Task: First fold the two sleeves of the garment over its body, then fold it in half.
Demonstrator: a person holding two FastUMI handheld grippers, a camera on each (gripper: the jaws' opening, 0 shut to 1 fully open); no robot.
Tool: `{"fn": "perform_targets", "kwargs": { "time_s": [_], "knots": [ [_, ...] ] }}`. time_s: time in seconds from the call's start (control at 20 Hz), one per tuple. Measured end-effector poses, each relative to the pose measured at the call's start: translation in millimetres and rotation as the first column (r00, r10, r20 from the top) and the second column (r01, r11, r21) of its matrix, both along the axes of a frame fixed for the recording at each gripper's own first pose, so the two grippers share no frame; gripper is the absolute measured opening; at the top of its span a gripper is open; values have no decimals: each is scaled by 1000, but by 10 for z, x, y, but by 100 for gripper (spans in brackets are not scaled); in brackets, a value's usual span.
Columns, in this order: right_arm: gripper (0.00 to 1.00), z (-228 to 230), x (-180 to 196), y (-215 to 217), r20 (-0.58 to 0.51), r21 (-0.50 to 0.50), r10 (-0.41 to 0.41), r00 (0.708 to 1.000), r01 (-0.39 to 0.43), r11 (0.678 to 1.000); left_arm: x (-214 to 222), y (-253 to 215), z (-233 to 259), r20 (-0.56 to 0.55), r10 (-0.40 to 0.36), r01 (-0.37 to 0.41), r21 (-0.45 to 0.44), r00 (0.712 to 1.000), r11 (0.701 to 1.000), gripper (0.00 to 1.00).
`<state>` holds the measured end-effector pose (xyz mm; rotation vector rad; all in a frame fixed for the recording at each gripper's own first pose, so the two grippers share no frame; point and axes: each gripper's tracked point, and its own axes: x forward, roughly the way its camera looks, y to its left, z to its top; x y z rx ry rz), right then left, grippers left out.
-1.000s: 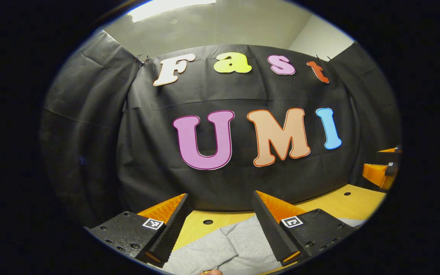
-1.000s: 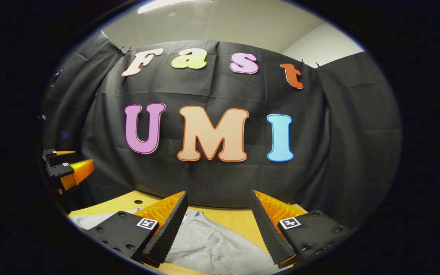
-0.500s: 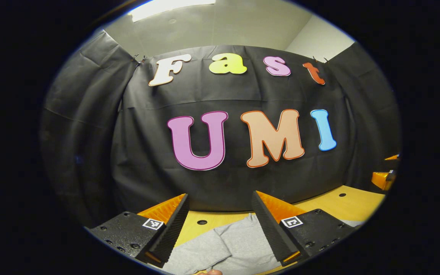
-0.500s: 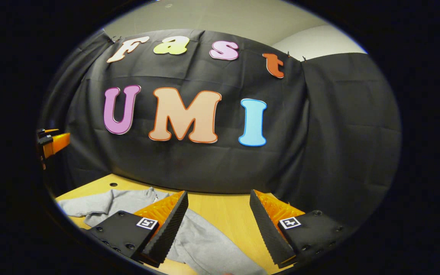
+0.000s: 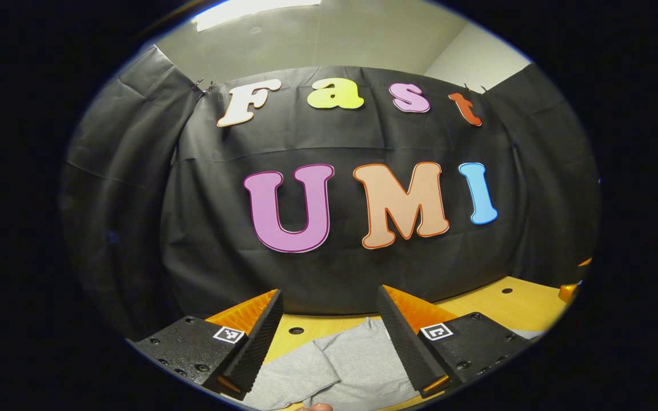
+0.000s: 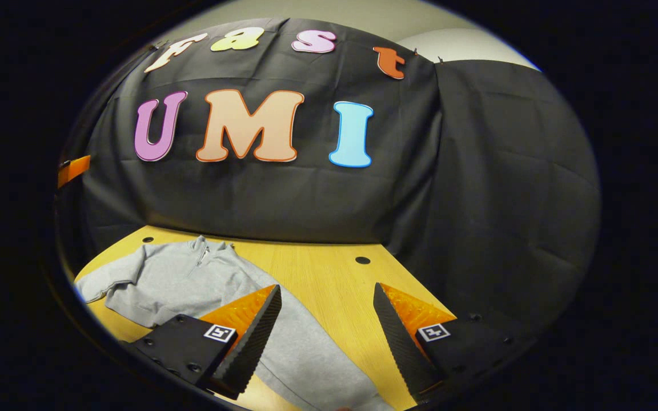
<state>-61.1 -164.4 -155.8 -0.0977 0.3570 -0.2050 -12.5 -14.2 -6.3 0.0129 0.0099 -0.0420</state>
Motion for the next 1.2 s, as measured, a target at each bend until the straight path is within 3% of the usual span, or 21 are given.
{"fn": "perform_targets", "kwargs": {
  "time_s": [0.55, 1.2],
  "knots": [
    [99, -871, -645, -516, -242, -3, -74, 967, 75, 997, 40, -183, -26, -11, -33, 33, -2, 999, 999, 95],
    [100, -1662, -1372, -693, -448, 22, -113, 887, 137, 990, 65, -270, -74, -22, -43, 42, -1, 999, 999, 95]
  ]
}}
